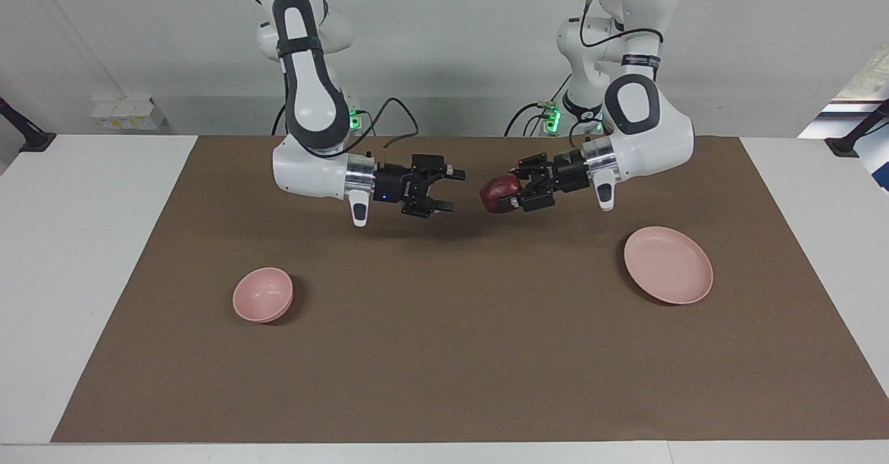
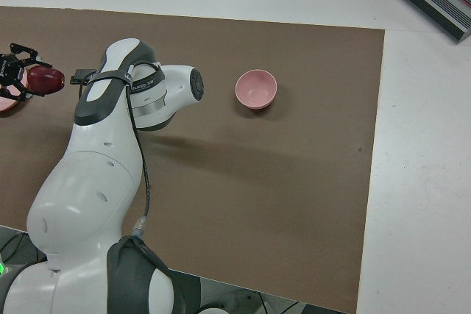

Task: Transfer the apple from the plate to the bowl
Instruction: 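Lift the apple with the left gripper while the right gripper approaches, then grasp the apple with the right gripper and open the left gripper, then carry the apple toward the pink bowl while the left gripper withdraws, then lower the apple into the pink bowl and open the right gripper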

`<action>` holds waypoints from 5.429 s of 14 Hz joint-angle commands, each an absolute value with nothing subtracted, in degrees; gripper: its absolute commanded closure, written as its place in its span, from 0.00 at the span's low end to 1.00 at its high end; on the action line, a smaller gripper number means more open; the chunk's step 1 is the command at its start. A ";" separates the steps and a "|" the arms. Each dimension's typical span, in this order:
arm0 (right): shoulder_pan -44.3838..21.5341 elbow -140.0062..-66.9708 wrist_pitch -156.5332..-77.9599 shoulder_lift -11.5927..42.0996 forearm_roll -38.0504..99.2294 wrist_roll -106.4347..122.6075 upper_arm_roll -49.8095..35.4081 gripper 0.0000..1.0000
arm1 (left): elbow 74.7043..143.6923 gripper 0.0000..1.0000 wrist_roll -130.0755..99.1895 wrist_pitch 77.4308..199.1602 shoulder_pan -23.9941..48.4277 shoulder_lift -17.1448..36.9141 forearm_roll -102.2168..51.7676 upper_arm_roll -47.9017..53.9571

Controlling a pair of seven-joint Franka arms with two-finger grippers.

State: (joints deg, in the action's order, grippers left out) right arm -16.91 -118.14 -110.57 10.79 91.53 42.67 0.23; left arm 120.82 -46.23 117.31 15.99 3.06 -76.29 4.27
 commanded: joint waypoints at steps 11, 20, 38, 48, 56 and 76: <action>-17.58 -126.02 -108.91 5.72 93.51 51.94 -0.09 0.00 | 128.76 1.00 -50.89 124.71 25.39 -3.43 -86.66 3.60; -16.97 -129.55 -106.52 3.51 93.34 54.40 0.09 0.31 | 129.20 1.00 -51.06 126.39 27.07 -3.69 -86.66 3.60; -10.82 -120.95 -106.44 2.20 57.96 40.97 0.70 0.62 | 123.57 0.00 -62.67 127.53 22.34 0.00 -69.28 2.99; -6.24 -110.76 -107.14 5.45 12.36 27.44 0.53 0.63 | 112.25 0.00 -62.75 126.65 8.79 0.35 -42.76 2.90; -5.54 -108.54 -120.64 7.82 -12.82 14.42 0.53 0.65 | 104.24 0.00 -56.01 120.77 8.97 2.20 -17.25 3.16; -1.76 -108.63 -136.23 17.32 -17.49 7.74 0.62 0.00 | 87.64 0.00 1.22 89.14 2.29 2.72 2.72 2.46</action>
